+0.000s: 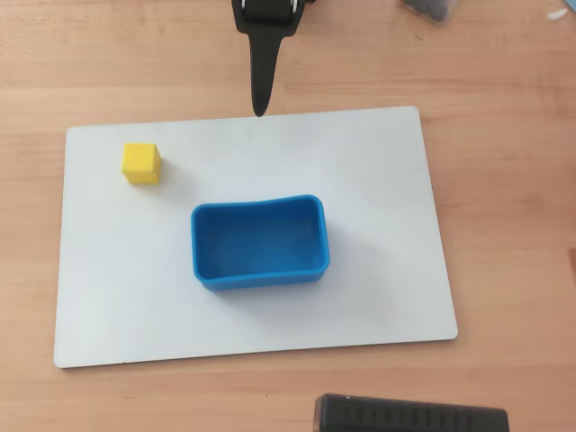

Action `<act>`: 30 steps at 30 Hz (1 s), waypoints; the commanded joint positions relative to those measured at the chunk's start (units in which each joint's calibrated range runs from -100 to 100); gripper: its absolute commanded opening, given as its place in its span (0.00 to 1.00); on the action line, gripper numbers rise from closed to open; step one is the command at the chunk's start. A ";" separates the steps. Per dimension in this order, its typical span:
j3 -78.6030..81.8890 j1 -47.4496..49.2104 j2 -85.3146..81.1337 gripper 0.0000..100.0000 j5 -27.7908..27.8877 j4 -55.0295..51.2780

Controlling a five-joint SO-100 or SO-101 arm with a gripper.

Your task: Pick up yellow cube and drop it in the blue rectangular bin

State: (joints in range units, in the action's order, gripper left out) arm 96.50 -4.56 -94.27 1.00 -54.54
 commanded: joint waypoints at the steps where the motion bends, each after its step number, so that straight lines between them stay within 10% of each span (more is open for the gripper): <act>1: 0.22 0.18 -2.01 0.00 -0.15 0.12; 30: -17.05 -8.14 20.84 0.00 3.08 -0.87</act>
State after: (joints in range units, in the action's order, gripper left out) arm 93.01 -10.04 -84.48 3.44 -57.49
